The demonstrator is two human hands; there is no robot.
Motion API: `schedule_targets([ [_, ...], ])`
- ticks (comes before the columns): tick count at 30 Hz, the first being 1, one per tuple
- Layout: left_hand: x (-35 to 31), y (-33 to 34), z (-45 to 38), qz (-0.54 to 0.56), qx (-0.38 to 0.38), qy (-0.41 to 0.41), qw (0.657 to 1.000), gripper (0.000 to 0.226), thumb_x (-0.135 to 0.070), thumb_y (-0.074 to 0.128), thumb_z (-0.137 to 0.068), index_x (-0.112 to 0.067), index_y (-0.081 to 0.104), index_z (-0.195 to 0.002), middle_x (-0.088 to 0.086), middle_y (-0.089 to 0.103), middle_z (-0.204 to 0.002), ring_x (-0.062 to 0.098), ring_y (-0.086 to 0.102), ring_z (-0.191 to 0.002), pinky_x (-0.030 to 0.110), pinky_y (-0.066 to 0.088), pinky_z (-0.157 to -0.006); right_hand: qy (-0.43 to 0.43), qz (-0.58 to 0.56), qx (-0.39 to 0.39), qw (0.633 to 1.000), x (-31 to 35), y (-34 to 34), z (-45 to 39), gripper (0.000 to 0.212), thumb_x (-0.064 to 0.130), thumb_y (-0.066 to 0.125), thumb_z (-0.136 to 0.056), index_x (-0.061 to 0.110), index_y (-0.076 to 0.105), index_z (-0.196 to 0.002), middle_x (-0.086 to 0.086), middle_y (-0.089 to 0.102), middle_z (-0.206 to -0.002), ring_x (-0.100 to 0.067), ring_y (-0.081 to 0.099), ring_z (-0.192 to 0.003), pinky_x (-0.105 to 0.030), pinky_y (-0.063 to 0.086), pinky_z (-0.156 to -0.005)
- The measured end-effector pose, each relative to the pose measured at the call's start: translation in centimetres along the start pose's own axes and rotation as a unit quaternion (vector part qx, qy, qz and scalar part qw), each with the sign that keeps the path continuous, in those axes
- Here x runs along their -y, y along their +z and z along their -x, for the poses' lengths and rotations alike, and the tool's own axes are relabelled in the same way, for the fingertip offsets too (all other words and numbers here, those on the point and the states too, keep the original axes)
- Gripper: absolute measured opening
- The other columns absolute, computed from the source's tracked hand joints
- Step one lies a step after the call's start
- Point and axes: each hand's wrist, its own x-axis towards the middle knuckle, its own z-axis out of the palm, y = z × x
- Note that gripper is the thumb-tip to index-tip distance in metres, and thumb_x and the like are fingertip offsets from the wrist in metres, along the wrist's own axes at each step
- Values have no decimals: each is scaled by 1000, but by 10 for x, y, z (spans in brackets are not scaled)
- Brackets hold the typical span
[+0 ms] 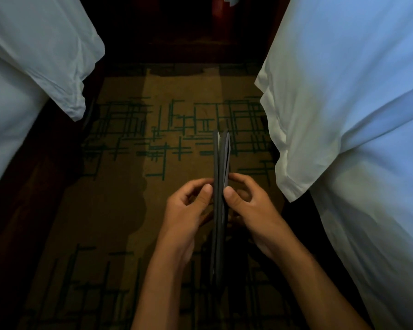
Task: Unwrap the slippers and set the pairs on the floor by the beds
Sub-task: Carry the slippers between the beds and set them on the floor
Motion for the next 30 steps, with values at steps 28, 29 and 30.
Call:
schedule_targets([
  [28,30,-19,-12,174,-75,-58,980,77,-9,76,-65,-23,46,-135,14,69,-117,23,74,-91,31,61,-68,82,-104,9,991,-19,-11,-25,102,33,94,-49,10,51,-139,-19,71,-119,-27,74,-99,-34,60,-78],
  [29,31,-19,-12,199,-103,-58,973,63,-3,73,-71,-21,50,-127,14,70,-112,20,75,-87,31,62,-68,79,-93,-3,993,-18,-14,-30,92,27,88,-57,9,51,-139,-17,73,-115,-26,75,-97,-34,60,-80],
  [30,33,-19,-12,223,-129,-62,964,46,3,68,-79,-19,54,-117,12,71,-106,17,75,-82,30,62,-68,77,-81,-10,994,-16,-17,-36,82,21,83,-64,8,52,-139,-16,74,-111,-24,75,-94,-33,59,-81],
])
